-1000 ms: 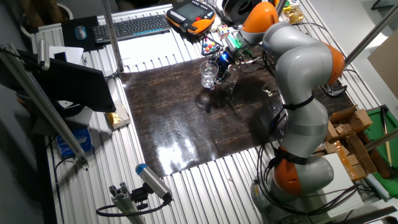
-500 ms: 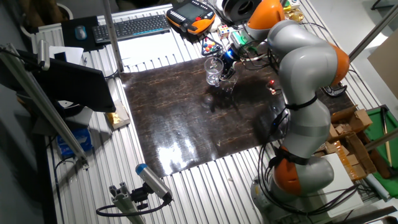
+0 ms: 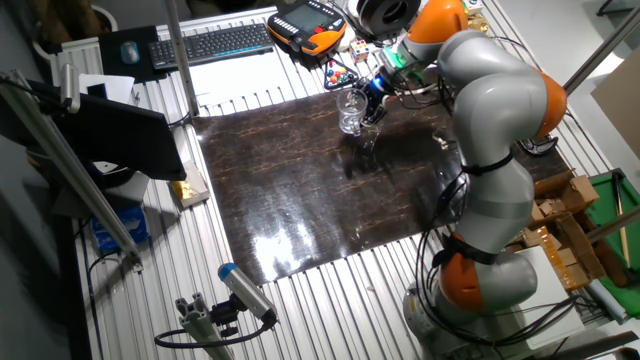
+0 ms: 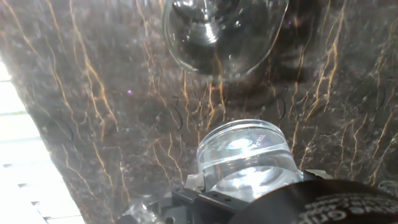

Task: Pour the water from one cup into another empty cup

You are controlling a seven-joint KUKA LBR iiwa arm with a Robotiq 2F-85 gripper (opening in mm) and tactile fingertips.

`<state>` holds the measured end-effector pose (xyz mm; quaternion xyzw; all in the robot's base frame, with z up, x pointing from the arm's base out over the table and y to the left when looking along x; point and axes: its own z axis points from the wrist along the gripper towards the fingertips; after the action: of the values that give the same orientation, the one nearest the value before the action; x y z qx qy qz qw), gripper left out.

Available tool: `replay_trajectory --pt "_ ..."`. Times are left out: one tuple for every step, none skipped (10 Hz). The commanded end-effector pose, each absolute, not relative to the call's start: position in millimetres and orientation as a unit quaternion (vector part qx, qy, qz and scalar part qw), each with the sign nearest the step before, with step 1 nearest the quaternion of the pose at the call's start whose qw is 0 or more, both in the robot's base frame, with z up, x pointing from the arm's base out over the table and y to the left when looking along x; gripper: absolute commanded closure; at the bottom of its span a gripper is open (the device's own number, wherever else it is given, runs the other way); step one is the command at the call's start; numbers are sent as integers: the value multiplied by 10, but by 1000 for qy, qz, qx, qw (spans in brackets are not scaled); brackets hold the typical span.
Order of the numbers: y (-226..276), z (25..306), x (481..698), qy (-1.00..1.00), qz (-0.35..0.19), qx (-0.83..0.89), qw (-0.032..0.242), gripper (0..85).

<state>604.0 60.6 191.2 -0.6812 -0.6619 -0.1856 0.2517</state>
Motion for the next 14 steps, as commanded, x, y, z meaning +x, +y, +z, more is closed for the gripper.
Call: replay_trajectory --pt "566 1902 6033 -663 -187 -680 251 843" --pt "515 1890 6022 -664 -188 -679 249 843" --pt "495 1900 6023 -663 -190 -680 250 843" --pt "500 1918 6028 -660 -189 -682 251 843" --pt "526 1929 6032 -657 -187 -686 251 843" --pt "538 1932 6034 -657 -186 -686 252 843" --pt "538 1932 6034 -654 -187 -688 252 843" --pt "538 1932 6034 -651 -185 -691 252 843" --pt "538 1932 6034 -649 -183 -695 248 843" --pt "538 1932 6034 -652 -180 -695 244 843" --pt "538 1932 6034 -656 -184 -691 241 843" --pt "538 1932 6034 -660 -187 -688 239 843" --pt "538 1932 6034 -661 -187 -687 237 843" --pt "538 1932 6034 -655 -193 -690 240 843"
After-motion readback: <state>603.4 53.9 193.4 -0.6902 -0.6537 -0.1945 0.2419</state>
